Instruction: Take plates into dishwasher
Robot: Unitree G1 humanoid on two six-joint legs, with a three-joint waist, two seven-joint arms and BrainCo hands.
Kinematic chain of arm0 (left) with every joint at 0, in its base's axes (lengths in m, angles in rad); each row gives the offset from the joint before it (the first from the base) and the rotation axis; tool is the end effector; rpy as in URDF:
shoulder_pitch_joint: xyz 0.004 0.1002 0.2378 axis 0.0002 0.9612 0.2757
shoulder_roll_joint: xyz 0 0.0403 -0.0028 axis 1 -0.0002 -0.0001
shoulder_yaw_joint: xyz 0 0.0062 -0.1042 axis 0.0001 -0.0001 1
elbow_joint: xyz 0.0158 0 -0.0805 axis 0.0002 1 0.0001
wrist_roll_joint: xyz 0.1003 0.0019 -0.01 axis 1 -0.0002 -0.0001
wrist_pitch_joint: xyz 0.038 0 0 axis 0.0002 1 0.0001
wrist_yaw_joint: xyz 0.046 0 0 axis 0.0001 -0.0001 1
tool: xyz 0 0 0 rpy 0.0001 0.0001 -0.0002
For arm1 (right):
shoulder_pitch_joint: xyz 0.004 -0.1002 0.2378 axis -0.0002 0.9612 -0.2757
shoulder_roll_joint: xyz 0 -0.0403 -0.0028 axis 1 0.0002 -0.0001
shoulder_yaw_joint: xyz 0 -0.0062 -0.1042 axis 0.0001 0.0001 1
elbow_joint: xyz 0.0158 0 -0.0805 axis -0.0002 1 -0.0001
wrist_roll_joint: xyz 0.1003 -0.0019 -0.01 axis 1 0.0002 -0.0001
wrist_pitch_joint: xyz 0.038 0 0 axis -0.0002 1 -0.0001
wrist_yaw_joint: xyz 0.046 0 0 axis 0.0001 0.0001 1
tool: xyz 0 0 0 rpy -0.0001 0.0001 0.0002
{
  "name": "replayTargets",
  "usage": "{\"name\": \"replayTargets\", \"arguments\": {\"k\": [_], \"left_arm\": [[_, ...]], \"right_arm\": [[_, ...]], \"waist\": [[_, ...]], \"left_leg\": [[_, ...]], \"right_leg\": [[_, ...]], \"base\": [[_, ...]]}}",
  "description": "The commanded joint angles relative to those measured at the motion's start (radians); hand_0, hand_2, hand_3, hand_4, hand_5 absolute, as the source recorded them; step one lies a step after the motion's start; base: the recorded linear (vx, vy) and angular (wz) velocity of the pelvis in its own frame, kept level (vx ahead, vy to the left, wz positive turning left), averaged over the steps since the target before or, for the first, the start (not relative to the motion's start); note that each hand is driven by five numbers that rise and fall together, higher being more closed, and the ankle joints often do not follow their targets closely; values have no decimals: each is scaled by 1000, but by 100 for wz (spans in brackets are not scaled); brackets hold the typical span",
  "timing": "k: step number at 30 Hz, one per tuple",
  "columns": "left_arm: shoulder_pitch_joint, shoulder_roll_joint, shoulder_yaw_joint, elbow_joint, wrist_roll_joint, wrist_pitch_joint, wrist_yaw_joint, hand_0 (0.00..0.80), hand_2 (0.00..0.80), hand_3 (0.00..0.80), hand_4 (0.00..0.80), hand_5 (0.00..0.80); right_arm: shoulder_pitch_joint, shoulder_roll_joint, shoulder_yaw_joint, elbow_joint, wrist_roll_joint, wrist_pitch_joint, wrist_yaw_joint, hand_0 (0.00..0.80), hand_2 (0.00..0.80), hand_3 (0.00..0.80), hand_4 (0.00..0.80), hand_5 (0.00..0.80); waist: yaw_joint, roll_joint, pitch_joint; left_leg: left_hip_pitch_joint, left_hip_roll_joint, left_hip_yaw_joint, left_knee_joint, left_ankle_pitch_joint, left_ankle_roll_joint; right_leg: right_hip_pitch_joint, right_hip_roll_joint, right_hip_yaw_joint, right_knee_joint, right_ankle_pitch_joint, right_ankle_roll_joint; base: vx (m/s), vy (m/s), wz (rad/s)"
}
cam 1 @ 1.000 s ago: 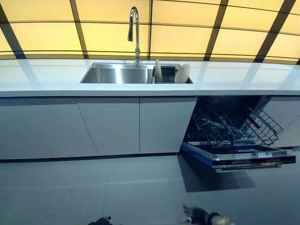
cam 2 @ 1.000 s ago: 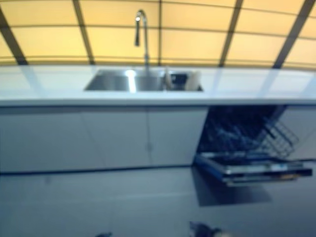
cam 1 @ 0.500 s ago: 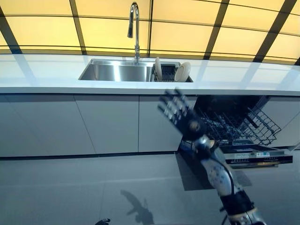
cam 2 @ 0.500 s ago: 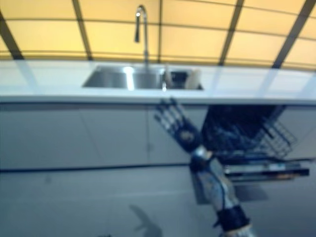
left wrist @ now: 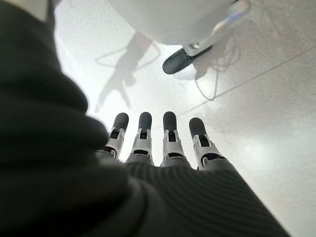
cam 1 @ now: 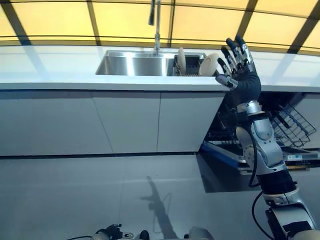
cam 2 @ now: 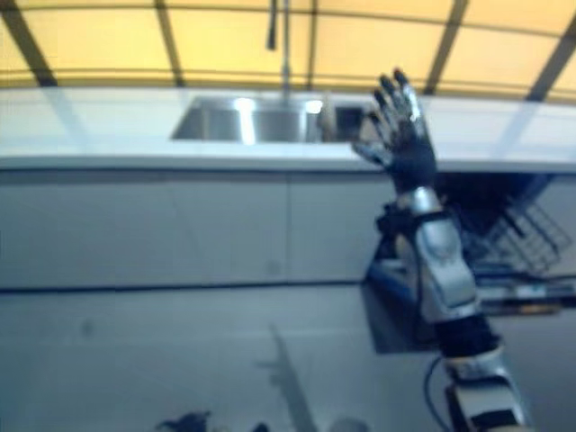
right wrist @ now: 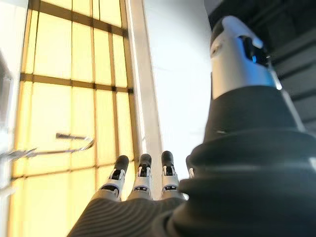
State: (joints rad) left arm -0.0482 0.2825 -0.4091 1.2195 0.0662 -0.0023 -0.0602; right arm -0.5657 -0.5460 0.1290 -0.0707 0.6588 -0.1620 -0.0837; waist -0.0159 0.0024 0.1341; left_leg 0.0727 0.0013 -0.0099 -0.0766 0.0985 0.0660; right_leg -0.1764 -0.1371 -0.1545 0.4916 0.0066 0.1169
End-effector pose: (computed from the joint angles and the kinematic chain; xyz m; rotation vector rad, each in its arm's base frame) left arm 0.0869 0.2211 -0.1139 0.5254 1.2154 -0.2769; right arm 0.2718 -0.1833 0.2082 0.1285 -0.6733 0.2456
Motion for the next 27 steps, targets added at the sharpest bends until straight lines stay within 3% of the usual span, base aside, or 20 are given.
{"name": "replayTargets", "arguments": {"k": [1,4,6,8,10,12,13,14,15,16,17,19,21,22,23,25,27], "left_arm": [[-22,13,-16,42,77,4,-20,0,0,0,0,0],[-35,4,-15,59,84,5,-12,0,0,0,0,0],[-39,2,-11,69,87,0,-9,0,0,0,0,0],[-43,0,-2,86,93,-9,-2,0,0,0,0,0],[-41,4,13,105,118,-20,4,0,0,0,0,0],[-34,9,19,108,113,-18,8,0,0,0,0,0],[-26,7,30,105,95,-12,5,0,0,0,0,0],[-18,4,38,108,97,-19,4,0,0,0,0,0],[-3,-1,54,117,97,-46,2,0,0,0,0,0],[9,-7,61,121,90,-66,9,0,0,0,0,0],[18,-14,67,123,76,-84,24,0,0,0,0,0],[29,-24,84,114,44,-107,55,0,0,0,0,0],[30,-23,98,86,32,-120,70,0,0,0,0,0],[21,-18,99,72,23,-128,72,0,0,0,0,0],[10,-11,97,60,13,-131,69,0,0,0,0,0],[-3,-1,96,53,20,-137,67,0,0,0,0,0],[-16,3,98,43,19,-122,59,0,0,0,0,0]], "right_arm": [[-157,-62,-52,52,-10,3,-20,0,0,0,0,0],[-158,-77,-61,52,-4,8,-22,0,0,0,0,0],[-159,-79,-65,52,-10,15,-23,0,0,0,0,0],[-152,-74,-71,46,-5,25,-23,0,0,0,0,0],[-126,-68,-80,37,-10,37,-33,0,0,0,0,0],[-115,-71,-77,43,-9,45,-34,0,0,0,0,0],[-109,-77,-76,49,5,51,-22,0,0,0,0,0],[-108,-77,-76,49,7,57,-14,0,0,0,0,0],[-104,-69,-60,42,-3,67,-8,0,0,0,0,0],[-101,-62,-40,33,-2,71,-11,0,0,0,0,0],[-96,-55,-22,27,-3,71,-11,0,0,0,0,0],[-78,-41,1,21,-20,54,-9,0,0,0,0,0],[-66,-38,10,21,-25,35,-16,0,0,0,0,0],[-63,-34,13,20,-37,23,-28,0,0,0,0,0],[-65,-31,17,20,-51,16,-44,0,0,0,0,0],[-86,-24,23,25,-82,24,-72,0,0,0,0,0],[-116,-25,33,38,-86,44,-102,0,0,0,0,0]], "waist": [[-22,-46,-18],[-49,-54,-6],[-59,-57,4],[-63,-62,16],[-76,-80,7],[-81,-92,-12],[-86,-88,-27],[-87,-81,-39],[-86,-55,-66],[-85,-49,-83],[-77,-57,-88],[-53,-100,-78],[-25,-116,-53],[-5,-127,-33],[12,-120,-14],[22,-119,-8],[32,-110,-6]], "left_leg": [[118,-121,15,-11,-163,-12],[154,-125,-9,6,-193,-13],[174,-120,-14,41,-227,-13],[205,-112,-2,84,-285,-10],[238,-113,-13,142,-355,-2],[251,-109,-10,207,-398,-17],[279,-92,14,241,-402,-38],[301,-73,24,271,-370,-58],[315,-39,34,356,-238,-115],[284,-35,29,500,-90,-157],[214,-50,30,668,-11,-177],[23,-65,67,977,32,-180],[-148,-19,99,1138,-21,-158],[-224,0,106,1110,-46,-141],[-268,31,117,996,-59,-128],[-263,43,142,816,-74,-113],[-221,52,175,591,-57,-123]], "right_leg": [[-42,10,-6,-275,155,-4],[-78,30,7,-475,200,14],[-104,21,-1,-548,223,23],[-119,5,-31,-555,247,28],[-116,0,-6,-555,271,26],[-87,-5,9,-518,260,19],[-74,-4,-13,-483,249,15],[-68,2,-37,-460,236,5],[-33,32,-70,-451,212,-27],[5,63,-60,-460,188,-63],[45,76,-41,-472,168,-90],[116,59,-15,-485,132,-129],[177,59,-26,-489,103,-151],[215,58,-28,-497,91,-152],[252,73,-22,-504,71,-152],[274,76,-8,-509,46,-146],[293,85,-5,-510,20,-137]], "base": [[381,-131,30],[429,-154,36],[430,-169,34],[549,-230,54],[719,-337,-19],[620,-323,-33],[520,-275,14],[575,-303,35],[508,-291,42],[581,-345,31],[485,-318,3],[412,-326,-36],[316,-256,-56],[360,-158,-39],[355,-105,-16],[396,-20,12],[463,77,-2]]}}
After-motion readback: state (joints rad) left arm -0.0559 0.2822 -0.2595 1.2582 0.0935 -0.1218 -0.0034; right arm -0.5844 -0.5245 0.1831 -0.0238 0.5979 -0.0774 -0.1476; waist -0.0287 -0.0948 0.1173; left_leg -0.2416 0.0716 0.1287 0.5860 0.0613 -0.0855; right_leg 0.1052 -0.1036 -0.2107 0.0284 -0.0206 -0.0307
